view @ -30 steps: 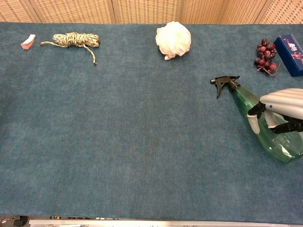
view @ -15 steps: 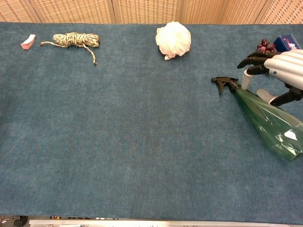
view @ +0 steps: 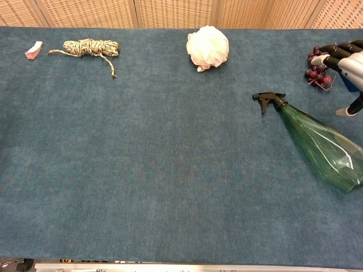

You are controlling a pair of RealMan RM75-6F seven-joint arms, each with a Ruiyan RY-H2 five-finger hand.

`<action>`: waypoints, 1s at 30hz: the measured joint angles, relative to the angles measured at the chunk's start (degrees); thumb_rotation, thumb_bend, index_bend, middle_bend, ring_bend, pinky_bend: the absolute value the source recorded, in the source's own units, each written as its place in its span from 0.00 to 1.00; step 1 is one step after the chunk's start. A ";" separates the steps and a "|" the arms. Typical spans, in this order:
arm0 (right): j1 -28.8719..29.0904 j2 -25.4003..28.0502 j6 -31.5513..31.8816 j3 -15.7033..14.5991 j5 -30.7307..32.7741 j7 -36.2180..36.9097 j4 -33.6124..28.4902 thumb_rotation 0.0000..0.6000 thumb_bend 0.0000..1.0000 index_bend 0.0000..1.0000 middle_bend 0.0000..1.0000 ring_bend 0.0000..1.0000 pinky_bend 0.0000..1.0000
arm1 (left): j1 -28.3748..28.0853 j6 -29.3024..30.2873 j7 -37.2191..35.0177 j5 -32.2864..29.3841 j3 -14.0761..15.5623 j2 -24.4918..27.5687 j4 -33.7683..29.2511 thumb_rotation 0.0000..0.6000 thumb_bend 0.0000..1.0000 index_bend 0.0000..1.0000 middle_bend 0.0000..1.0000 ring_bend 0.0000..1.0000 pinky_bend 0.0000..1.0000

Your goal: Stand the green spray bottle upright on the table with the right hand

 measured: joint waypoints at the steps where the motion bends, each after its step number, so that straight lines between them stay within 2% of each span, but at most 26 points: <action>1: -0.02 -0.55 -0.23 0.13 0.16 0.11 0.89 1.00 0.00 0.13 0.00 0.00 0.07 | 0.01 0.00 0.00 -0.01 0.01 0.00 0.00 1.00 0.00 0.00 0.00 0.00 0.00; 16: -0.29 -8.30 -4.30 1.86 1.14 5.12 12.61 1.00 0.00 0.13 0.00 0.00 0.06 | 0.02 -0.02 0.06 -0.03 0.02 0.05 -0.06 1.00 0.00 0.00 0.00 0.00 0.00; 30: 0.48 -15.52 -7.01 2.98 -1.96 10.67 21.70 1.00 0.00 0.13 0.00 0.00 0.05 | 0.01 -0.04 0.09 -0.06 0.00 0.05 -0.08 1.00 0.00 0.00 0.00 0.00 0.00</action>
